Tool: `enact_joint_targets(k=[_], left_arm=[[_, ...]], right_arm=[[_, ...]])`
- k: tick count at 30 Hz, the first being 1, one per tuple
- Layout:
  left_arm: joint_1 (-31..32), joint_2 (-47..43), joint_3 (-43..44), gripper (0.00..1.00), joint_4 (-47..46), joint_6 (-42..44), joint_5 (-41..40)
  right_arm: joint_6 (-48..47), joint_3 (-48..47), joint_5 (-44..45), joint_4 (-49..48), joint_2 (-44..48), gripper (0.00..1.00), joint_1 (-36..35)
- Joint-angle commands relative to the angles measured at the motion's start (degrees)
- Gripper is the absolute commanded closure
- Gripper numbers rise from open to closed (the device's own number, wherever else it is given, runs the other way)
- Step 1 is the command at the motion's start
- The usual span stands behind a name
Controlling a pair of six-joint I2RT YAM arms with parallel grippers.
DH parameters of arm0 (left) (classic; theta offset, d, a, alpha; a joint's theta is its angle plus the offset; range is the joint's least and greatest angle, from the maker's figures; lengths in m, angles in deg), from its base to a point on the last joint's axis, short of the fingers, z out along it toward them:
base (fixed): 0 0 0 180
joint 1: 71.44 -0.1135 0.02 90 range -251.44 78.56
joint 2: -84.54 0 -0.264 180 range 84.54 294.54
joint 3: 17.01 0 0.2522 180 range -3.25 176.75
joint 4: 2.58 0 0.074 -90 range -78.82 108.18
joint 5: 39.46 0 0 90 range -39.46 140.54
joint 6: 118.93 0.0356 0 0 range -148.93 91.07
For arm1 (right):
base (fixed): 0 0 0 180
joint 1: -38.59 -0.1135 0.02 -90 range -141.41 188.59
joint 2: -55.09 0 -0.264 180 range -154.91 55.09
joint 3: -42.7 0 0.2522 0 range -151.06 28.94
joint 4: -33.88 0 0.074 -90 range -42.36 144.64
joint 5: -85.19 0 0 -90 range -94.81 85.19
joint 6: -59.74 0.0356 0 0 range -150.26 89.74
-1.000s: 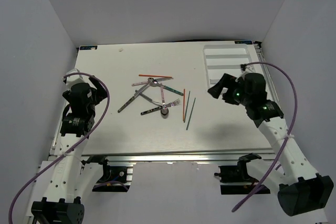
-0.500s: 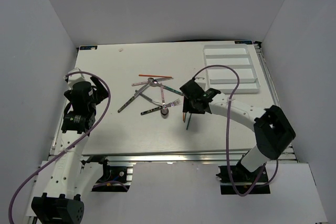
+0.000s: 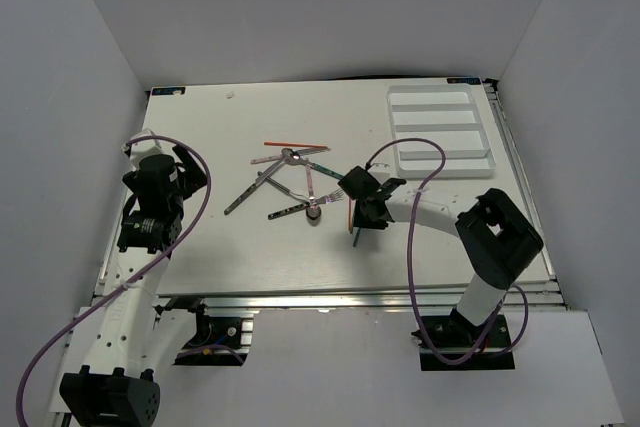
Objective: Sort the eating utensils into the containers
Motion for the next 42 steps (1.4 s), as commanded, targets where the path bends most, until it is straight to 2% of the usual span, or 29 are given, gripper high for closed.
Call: enact_joint_targets(k=[1, 8, 11, 15, 18, 23, 31, 42], left_arm=[[0.25, -0.46, -0.44, 0.02, -0.01, -0.07, 0.01], [0.16, -0.55, -0.44, 0.02, 0.08, -0.07, 0.09], [0.25, -0.46, -0.44, 0.02, -0.01, -0.07, 0.53], [0.16, -0.37, -0.44, 0.02, -0.01, -0.07, 0.8], [0.25, -0.46, -0.44, 0.02, -0.09, -0.07, 0.8], [0.25, -0.46, -0.35, 0.02, -0.01, -0.07, 0.8], [0.25, -0.11, -0.44, 0.02, 0.17, 0.01, 0.53], [0.25, 0.5, -0.26, 0.02, 0.35, 0.01, 0.62]], right_arm=[[1.48, 1.18, 0.1, -2.46, -1.73, 0.62, -0.3], [3.23, 2.32, -0.88, -3.34, -3.67, 0.65, -0.21], [5.16, 2.76, 0.18, -2.72, -1.13, 0.6, -0.39], [7.28, 3.46, 2.99, -2.28, 6.16, 0.58, -0.56], [7.28, 2.07, 4.05, -1.93, 7.93, 0.58, -0.56], [6.66, -3.11, 3.7, 0.88, 3.55, 0.57, -0.56], [7.72, -6.46, 4.84, 2.02, -0.85, 0.58, -0.74], [7.54, -5.06, 3.87, -1.22, -6.03, 0.59, -0.65]])
